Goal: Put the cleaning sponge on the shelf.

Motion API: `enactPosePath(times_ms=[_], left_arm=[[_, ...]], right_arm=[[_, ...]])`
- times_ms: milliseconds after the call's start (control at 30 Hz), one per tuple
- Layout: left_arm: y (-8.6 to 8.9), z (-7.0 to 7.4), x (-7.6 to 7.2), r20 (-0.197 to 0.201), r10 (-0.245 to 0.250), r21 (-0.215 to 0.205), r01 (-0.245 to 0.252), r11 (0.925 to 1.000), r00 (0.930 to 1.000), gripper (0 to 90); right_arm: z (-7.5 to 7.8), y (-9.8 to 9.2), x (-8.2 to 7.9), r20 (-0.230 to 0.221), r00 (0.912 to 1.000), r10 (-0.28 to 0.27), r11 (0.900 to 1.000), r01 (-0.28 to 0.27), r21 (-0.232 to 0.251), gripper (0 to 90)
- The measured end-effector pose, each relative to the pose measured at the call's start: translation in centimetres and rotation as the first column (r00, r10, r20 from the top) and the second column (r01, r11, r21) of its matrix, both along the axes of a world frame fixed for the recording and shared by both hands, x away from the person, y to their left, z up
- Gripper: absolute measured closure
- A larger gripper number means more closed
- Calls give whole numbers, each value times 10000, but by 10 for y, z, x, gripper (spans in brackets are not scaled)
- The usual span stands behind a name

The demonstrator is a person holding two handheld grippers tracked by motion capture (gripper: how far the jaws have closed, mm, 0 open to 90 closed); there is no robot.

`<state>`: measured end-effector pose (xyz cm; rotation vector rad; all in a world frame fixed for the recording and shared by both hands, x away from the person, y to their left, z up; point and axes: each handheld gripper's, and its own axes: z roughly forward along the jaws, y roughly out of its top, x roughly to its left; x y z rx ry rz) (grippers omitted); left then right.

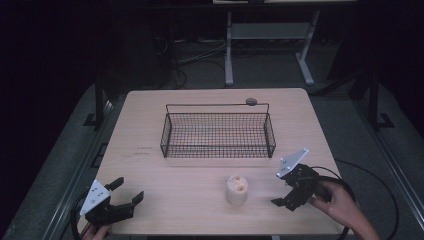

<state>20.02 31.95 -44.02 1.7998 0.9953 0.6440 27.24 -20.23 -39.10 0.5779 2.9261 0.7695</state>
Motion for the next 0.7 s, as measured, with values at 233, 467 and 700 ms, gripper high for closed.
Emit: enactPosePath(times_ms=[233, 467, 700], left_arm=[[1, 0, 0, 11, 17, 10, -17, 10000, 10000, 138], [2, 0, -1, 19, 61, -28, -61, 10000, 10000, 138], [2, 0, -1, 6, 73, -55, -72, 10000, 10000, 138]], right_arm=[[2, 11, 4, -85, 9996, 283, 9996, -284, -35, 147], [5, 21, 8, -40, 9990, 448, 9989, -448, -108, 147], [2, 34, 13, -229, 9972, 713, 9969, -719, -304, 149]])
